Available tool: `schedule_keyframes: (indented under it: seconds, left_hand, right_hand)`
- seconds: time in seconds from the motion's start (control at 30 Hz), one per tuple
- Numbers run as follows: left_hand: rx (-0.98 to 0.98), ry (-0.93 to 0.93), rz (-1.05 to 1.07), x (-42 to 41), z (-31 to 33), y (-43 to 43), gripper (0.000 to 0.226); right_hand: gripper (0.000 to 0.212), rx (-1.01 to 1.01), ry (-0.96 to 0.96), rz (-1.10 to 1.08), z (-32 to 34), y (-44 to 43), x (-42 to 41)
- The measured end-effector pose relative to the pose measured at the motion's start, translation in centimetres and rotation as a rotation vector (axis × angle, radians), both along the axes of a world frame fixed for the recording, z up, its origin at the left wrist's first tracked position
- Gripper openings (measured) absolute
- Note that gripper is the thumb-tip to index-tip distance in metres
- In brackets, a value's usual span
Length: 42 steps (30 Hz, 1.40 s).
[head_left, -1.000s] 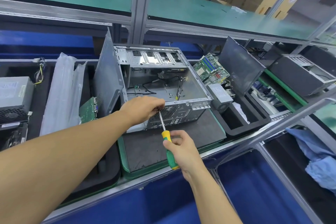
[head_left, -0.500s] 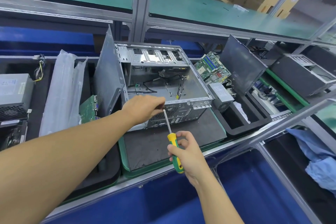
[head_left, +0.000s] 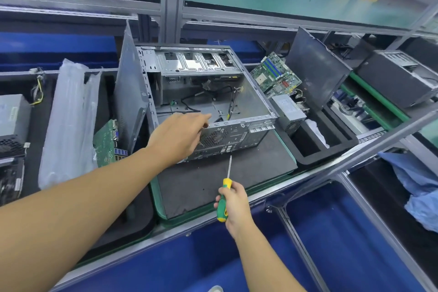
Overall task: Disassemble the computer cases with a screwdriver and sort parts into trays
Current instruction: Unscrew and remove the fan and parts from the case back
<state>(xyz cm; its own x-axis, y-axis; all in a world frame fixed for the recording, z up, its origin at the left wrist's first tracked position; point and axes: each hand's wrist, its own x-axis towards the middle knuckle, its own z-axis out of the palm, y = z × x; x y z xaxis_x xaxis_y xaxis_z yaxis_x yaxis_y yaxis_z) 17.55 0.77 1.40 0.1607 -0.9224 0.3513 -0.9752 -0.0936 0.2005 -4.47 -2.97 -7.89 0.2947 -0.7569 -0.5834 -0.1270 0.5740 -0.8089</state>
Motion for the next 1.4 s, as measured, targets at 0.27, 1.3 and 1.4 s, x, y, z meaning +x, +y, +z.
schedule_keyframes:
  seconds: [0.27, 1.3, 1.4]
  left_hand:
    - [-0.119, -0.143, 0.006, -0.5, -0.8, -0.1, 0.042]
    - [0.714, 0.526, 0.108, 2.9, 0.3, -16.9, 0.022]
    - [0.589, 0.561, 0.155, 3.5, 4.5, -16.9, 0.020]
  right_hand:
    - [0.024, -0.058, -0.137, 0.105, -0.7, -1.6, -2.5]
    - [0.026, -0.321, -0.369, 0.485, 15.4, -22.8, -5.2]
    - [0.027, -0.347, -0.325, 0.537, 15.2, -25.6, -4.9]
